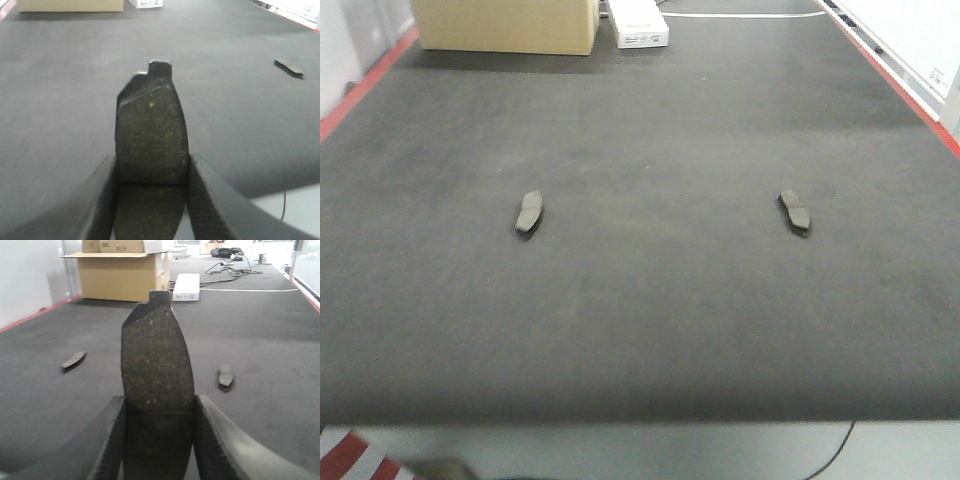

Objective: Move and align brake pads A on conveyor

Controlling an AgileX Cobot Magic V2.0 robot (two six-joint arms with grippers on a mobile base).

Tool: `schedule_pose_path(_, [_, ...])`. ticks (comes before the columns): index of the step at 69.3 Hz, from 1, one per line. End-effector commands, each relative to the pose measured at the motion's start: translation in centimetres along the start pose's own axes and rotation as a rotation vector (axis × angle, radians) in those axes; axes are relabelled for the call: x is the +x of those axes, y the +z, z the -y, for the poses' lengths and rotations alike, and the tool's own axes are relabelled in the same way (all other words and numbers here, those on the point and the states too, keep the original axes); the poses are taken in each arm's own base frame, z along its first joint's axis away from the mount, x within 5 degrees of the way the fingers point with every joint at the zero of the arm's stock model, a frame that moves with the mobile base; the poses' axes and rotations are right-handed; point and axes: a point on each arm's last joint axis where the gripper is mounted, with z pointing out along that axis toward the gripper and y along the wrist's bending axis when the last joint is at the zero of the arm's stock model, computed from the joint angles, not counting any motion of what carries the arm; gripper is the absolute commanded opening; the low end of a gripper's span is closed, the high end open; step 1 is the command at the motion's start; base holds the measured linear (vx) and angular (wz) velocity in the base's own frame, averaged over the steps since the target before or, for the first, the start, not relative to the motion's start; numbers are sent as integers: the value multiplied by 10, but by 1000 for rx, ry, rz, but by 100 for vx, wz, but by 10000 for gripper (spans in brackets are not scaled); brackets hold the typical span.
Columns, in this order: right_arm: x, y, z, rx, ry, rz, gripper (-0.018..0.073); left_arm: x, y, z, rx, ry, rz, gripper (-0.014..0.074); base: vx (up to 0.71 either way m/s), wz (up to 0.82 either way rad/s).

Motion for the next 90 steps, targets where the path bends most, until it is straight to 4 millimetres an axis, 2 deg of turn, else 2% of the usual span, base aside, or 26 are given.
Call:
schedule_pose_path(1, [-17, -2, -2, -16, -27, 112, -4, -16, -3, 4, 37, 9, 97, -6, 34, -15])
schedule_pose_path(49, [-17, -2, -2, -16, -27, 112, -4, -16, -3, 4, 37, 9, 97, -6, 29, 0])
schedule_pose_path(90, [-17, -2, -2, -16, -27, 112, -4, -16, -3, 4, 37, 9, 97, -6, 7, -1])
